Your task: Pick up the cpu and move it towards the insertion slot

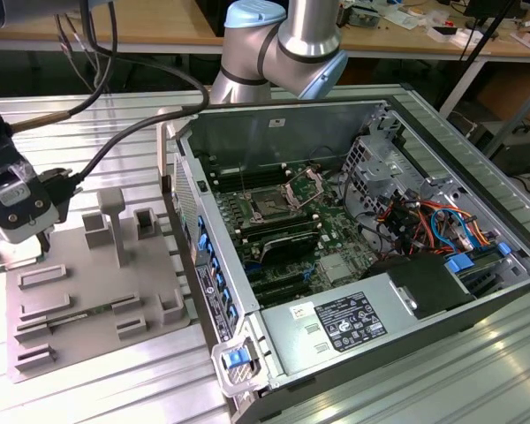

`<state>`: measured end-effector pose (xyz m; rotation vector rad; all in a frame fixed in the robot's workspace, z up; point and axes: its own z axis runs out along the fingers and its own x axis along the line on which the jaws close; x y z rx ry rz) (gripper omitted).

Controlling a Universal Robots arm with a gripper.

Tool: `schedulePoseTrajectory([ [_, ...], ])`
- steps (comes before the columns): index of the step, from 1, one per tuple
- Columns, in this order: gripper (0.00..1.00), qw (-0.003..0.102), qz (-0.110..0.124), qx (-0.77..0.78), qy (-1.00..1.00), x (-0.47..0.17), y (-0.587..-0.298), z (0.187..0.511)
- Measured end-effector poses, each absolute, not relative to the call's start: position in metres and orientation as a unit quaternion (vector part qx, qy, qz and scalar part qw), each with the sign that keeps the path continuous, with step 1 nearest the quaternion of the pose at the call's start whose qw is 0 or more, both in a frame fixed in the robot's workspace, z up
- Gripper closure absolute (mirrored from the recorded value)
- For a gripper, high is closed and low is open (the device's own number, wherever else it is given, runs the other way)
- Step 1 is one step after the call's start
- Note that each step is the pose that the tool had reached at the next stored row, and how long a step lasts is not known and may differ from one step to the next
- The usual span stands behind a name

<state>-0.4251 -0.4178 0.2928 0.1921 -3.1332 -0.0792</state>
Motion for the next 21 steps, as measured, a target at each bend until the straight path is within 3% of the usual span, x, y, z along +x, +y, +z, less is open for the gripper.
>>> schedulePoseTrajectory([
  [21,0.45,0.001,-0.025,0.061,-0.998,-0.425,-0.418,0.305],
])
